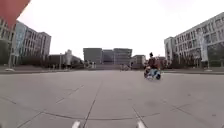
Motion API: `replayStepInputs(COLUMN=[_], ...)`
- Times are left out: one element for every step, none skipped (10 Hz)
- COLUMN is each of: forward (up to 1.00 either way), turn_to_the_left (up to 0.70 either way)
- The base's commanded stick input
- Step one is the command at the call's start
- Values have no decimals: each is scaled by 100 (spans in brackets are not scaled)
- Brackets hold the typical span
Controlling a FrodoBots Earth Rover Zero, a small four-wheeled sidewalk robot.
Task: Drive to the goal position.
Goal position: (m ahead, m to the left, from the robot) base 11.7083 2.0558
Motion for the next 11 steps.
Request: replayStepInputs(forward=[60, 60, 60, 60, 60, 60, 60, 60, 60, 60, 60], turn_to_the_left=[0, 0, 0, 0, 0, 0, 0, 0, 0, 0, 0])
